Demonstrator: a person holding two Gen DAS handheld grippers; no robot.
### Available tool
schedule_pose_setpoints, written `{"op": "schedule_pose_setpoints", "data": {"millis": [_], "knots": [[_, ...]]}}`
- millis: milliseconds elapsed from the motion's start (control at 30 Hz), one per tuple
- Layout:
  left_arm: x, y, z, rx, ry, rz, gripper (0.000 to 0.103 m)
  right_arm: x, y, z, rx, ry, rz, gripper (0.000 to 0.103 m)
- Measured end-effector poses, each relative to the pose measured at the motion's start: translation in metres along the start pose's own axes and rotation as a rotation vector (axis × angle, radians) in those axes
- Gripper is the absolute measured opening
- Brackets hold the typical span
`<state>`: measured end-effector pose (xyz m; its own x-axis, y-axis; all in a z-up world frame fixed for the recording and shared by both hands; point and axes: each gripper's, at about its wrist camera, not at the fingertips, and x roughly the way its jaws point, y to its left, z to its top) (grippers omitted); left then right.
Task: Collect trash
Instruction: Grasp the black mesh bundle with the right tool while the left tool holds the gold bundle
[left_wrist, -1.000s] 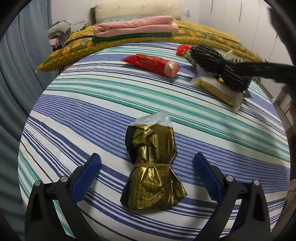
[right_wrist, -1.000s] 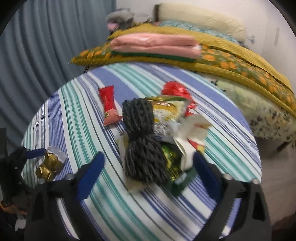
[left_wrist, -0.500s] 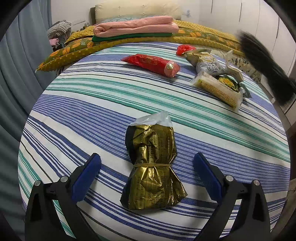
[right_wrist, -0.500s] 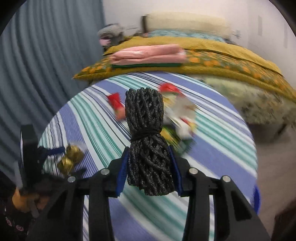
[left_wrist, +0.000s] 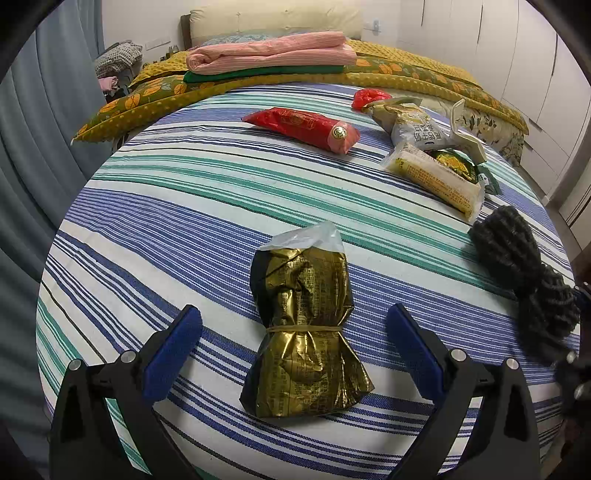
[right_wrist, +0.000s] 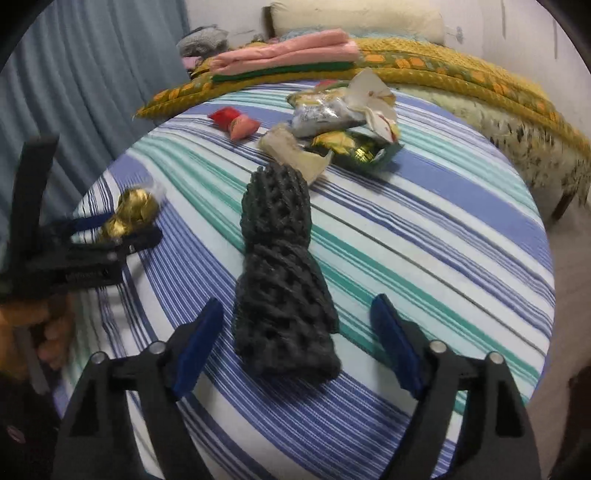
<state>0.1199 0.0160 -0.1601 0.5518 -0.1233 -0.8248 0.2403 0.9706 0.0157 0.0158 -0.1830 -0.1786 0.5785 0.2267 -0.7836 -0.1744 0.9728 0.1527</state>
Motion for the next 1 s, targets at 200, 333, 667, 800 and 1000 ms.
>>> {"op": "schedule_pose_setpoints", "data": {"millis": [200, 333, 667, 800, 1000], "knots": [[0.0001, 0.0003, 0.0002, 0.0, 0.0, 0.0, 0.098, 0.0063, 0.0097, -0.0049, -0.066, -0.004, -0.046, 0.09], [0.0001, 0.0002, 0.0002, 0.0, 0.0, 0.0, 0.098, 0.0076, 0.0103, -0.0043, -0.065, -0.004, -0.045, 0.09], [0.0001, 0.0002, 0.0003, 0.0, 0.0, 0.0, 0.098, 0.0066, 0.0096, -0.0061, -0.066, -0.004, -0.045, 0.09], [0.0001, 0.0002, 0.0003, 0.0, 0.0, 0.0, 0.098, 0.0065, 0.0097, -0.0065, -0.066, -0.004, -0.045, 0.09], [0.0003, 0.0003, 0.0004, 0.0, 0.0, 0.001, 0.098, 0.0077, 0.011, -0.0075, -0.065, -0.003, -0.044, 0.09]]}}
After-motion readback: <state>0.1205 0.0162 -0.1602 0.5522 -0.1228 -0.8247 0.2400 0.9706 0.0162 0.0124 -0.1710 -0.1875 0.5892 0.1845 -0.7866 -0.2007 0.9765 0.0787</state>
